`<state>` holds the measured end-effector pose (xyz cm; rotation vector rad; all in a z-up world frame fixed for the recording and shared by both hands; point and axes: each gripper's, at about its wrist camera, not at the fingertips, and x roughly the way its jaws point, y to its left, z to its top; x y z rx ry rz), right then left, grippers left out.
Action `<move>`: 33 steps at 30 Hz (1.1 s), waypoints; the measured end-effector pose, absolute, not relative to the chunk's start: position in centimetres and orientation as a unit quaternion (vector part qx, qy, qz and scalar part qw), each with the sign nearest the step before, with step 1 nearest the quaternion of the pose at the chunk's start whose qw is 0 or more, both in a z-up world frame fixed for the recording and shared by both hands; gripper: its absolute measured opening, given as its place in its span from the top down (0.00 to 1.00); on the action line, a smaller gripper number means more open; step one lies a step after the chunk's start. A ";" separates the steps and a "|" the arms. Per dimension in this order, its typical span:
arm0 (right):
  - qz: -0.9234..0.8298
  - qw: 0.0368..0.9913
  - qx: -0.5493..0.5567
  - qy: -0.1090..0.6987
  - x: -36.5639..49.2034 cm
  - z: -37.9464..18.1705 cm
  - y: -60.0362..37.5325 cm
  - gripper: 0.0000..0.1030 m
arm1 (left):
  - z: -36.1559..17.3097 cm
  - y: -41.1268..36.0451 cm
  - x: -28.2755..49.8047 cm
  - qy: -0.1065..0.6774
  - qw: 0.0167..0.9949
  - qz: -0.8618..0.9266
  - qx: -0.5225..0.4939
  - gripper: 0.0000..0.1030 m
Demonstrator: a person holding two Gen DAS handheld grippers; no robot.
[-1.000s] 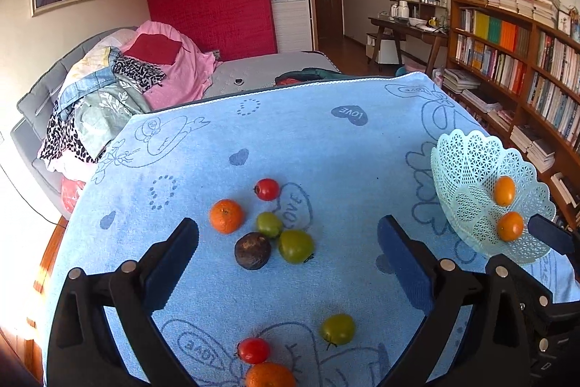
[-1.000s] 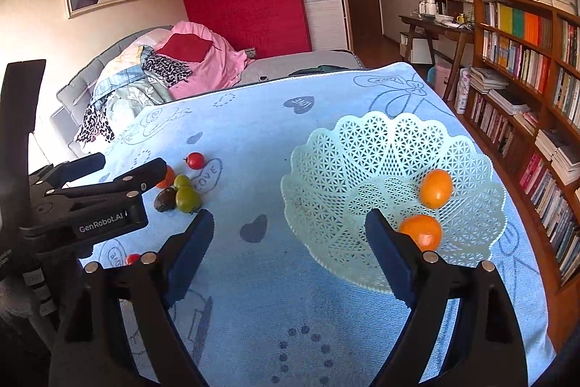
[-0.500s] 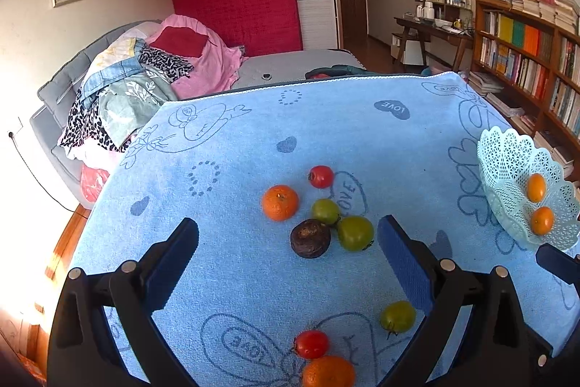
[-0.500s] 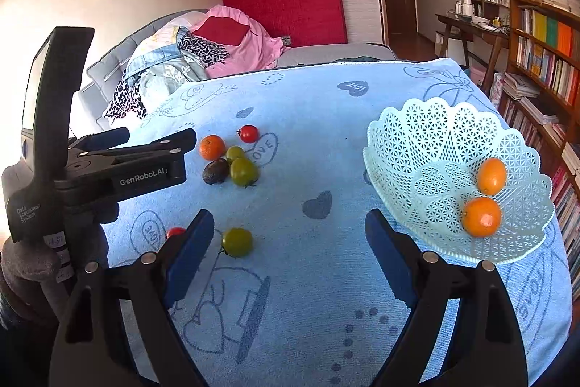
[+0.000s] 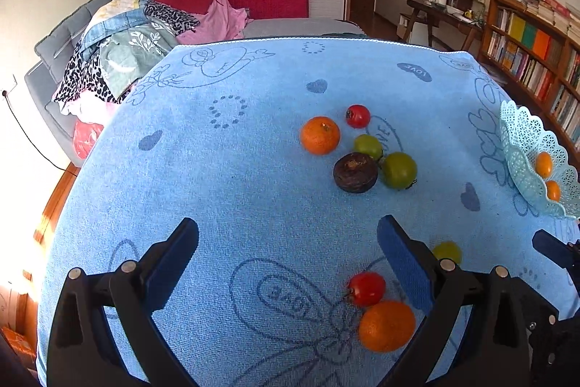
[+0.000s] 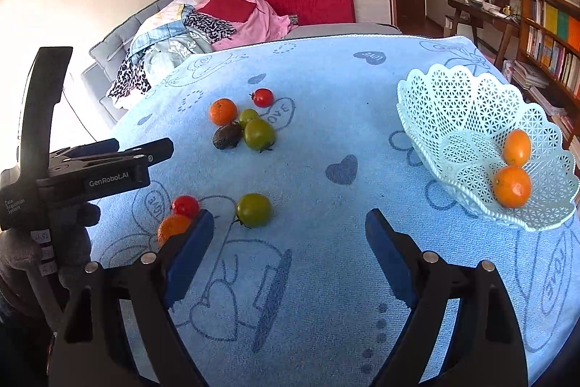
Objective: Organize fruits
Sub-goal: 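Move both open tools back toward the fruits on the towel, then grasp a tangerine with the right tool while the left tool grasps the red tomato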
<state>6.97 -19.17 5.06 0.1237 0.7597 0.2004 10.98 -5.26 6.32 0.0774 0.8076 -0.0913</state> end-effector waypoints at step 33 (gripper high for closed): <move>0.177 0.882 0.010 0.437 8.9 1.4 -9.1 0.62 | 5.3 0.2 8.8 0.399 0.915 -0.059 0.019 0.05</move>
